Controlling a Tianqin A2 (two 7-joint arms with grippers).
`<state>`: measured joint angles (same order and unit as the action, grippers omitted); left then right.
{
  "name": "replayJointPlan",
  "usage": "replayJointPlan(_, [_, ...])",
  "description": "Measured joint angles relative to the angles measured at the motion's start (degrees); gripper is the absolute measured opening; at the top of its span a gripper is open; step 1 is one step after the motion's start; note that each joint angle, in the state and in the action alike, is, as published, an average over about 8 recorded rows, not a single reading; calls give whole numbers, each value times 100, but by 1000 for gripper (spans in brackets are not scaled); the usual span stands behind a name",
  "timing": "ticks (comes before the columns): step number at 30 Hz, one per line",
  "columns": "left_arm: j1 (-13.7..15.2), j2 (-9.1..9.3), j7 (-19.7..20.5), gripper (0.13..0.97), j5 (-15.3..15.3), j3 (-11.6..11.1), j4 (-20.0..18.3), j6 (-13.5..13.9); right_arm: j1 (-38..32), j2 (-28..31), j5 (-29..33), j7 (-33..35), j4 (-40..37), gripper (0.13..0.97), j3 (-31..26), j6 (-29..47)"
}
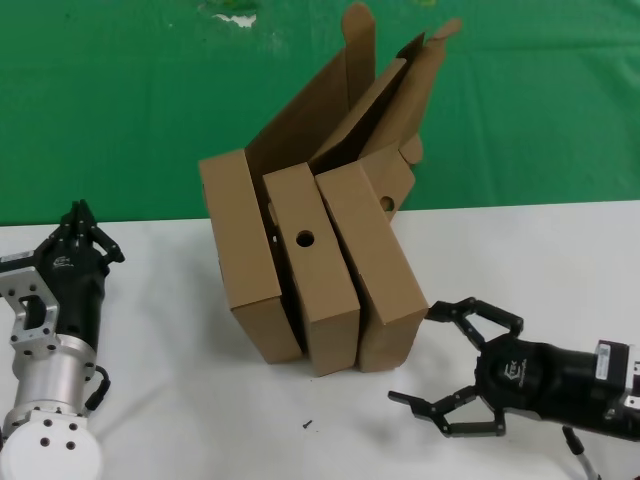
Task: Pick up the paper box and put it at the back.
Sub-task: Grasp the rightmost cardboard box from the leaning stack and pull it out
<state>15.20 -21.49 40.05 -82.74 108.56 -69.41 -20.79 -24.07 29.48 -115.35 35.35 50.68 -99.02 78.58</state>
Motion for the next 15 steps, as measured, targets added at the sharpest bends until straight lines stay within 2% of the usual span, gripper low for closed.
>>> replayJointPlan(5, [0, 0, 0, 159, 0, 0, 0, 0, -178, -36, 98, 67, -204, 649, -79, 66])
replayJointPlan(6, [0, 0, 0, 153, 0, 0, 0, 0, -209, -41, 115, 80, -239, 649, -90, 75])
replayJointPlan(14, [0, 0, 0, 140, 0, 0, 0, 0, -396, -81, 234, 185, -480, 431, -141, 90])
replayJointPlan(15, [0, 0, 0, 140, 0, 0, 0, 0, -411, -89, 246, 199, -504, 431, -145, 85])
